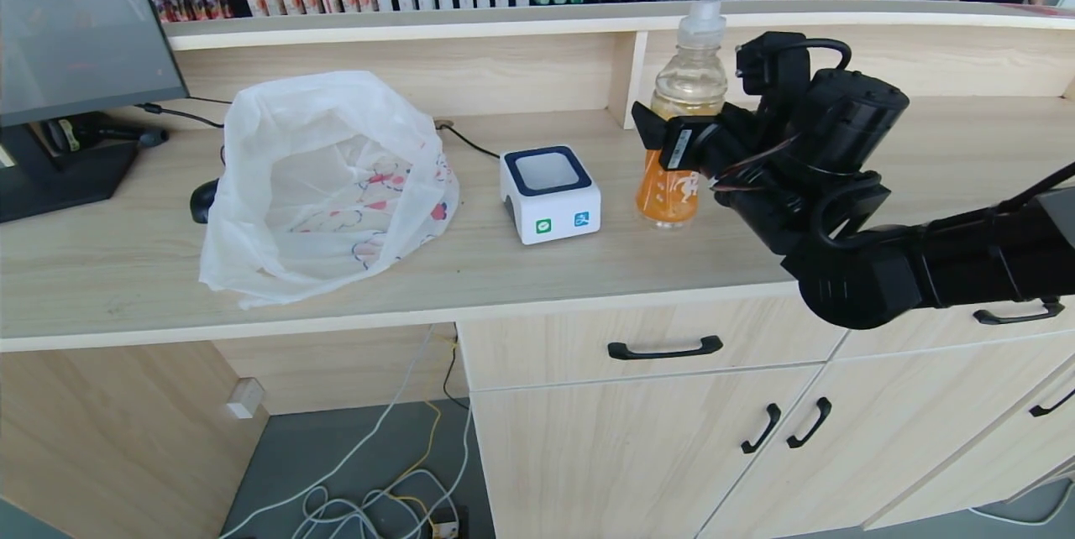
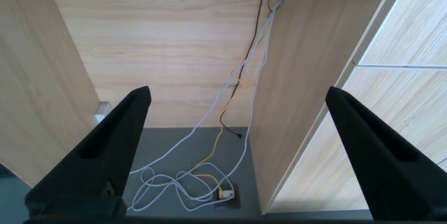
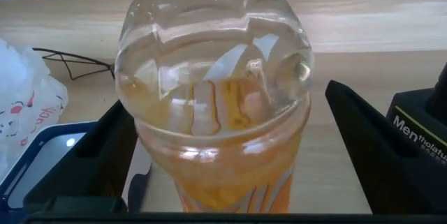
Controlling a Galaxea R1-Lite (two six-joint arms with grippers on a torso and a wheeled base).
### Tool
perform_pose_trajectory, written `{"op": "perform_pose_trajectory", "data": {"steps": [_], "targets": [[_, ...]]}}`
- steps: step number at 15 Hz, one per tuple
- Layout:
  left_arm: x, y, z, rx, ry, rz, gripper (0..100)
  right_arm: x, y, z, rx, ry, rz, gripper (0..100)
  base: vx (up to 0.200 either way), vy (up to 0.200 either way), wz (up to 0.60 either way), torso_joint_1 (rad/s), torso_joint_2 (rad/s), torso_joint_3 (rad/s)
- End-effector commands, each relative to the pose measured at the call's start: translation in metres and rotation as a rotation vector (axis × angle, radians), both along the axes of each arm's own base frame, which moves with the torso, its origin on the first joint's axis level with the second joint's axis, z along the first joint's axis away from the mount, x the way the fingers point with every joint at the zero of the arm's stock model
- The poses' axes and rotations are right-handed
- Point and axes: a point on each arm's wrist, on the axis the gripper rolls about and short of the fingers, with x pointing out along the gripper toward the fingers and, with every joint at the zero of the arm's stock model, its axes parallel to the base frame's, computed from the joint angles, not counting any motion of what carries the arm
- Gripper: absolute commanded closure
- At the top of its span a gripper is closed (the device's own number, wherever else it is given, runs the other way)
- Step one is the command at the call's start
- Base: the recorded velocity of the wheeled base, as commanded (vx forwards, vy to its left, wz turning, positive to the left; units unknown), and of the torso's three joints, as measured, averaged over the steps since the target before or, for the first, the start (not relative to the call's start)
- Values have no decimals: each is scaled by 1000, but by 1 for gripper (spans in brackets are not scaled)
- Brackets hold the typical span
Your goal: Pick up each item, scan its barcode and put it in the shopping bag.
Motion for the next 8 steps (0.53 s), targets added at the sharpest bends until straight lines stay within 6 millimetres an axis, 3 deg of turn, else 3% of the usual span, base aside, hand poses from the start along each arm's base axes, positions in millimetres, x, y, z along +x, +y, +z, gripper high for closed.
{"op": "perform_pose_trajectory", "data": {"steps": [1,8], "targets": [[0,0,0,0,-1,0,0,8,4,-7,-6,11,2,0,0,0,0,0,0,0],[0,0,0,0,-1,0,0,18,8,1,-3,-14,13,0,0,0,0,0,0,0]]}}
